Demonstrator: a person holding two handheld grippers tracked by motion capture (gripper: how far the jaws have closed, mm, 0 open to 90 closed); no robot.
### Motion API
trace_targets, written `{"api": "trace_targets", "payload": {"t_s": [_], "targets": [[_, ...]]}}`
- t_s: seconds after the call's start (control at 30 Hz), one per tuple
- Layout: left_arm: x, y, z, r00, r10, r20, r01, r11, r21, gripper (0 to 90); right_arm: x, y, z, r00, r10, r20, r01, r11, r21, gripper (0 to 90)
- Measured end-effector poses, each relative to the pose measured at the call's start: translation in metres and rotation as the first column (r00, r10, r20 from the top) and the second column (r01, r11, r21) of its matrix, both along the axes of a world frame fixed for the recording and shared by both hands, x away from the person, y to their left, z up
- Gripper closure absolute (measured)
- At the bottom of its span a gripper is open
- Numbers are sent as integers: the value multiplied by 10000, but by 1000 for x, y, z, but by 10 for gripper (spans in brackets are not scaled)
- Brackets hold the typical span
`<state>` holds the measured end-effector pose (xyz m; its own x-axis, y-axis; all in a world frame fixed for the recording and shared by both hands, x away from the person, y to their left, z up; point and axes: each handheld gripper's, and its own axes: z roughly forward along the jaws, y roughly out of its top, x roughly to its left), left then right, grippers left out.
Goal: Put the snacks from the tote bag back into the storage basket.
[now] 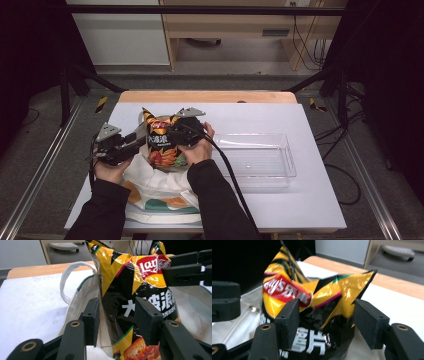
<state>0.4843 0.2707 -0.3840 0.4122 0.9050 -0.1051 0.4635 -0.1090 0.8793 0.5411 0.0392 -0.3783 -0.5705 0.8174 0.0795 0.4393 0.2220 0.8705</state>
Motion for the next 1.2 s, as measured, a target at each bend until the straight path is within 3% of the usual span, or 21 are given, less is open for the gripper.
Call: {"api": "trace_targets", "payload": {"t_s": [0.07,0.13,0.23,0.3,0.37,0.43,0.53,0.63,0.77,0.87,0.93,1.1,1.2], "targets": [[0,0,0,10000,0,-28,0,10000,-9,555,-3,-1,4,9995,-93,303,87,9998,197,337],[0,0,-1,10000,17,-48,-17,10000,-11,554,-6,-4,12,9969,-319,715,267,9970,733,293],[0,0,0,10000,6,-22,-6,10000,-14,555,-7,-8,21,9901,-919,1060,781,9887,1276,276],[0,0,0,10000,-15,-10,15,10000,-14,555,-3,-10,20,9882,-1184,970,1050,9855,1332,282],[0,0,0,10000,-9,-21,9,10000,-8,554,1,-9,15,9938,-943,584,871,9895,1157,296],[0,0,0,10000,7,-54,-7,10000,-3,554,2,-6,10,9952,-808,545,755,9927,940,298],[1,1,-1,10000,15,-70,-15,10000,-5,554,4,-4,7,9986,-515,90,501,9924,1123,295],[0,1,0,10000,6,-51,-7,10000,-44,554,7,-4,3,9988,-355,-323,385,9944,983,303],[0,1,0,10000,10,-44,-11,10000,-77,554,7,-4,2,9987,-12,-517,70,9939,1104,478],[0,1,0,10000,10,-53,-11,10000,-92,554,4,-1,2,9990,1,-443,35,9966,824,564],[0,2,0,10000,4,-31,-4,9999,-153,554,0,0,2,9996,-73,-271,87,9988,490,667],[-2,4,4,9999,-36,94,40,9993,-375,548,-4,-8,3,9985,288,-476,-250,9966,782,853],[-3,5,7,9996,-139,235,151,9984,-551,531,-6,-11,5,9977,443,-506,-397,9953,884,878]]}}
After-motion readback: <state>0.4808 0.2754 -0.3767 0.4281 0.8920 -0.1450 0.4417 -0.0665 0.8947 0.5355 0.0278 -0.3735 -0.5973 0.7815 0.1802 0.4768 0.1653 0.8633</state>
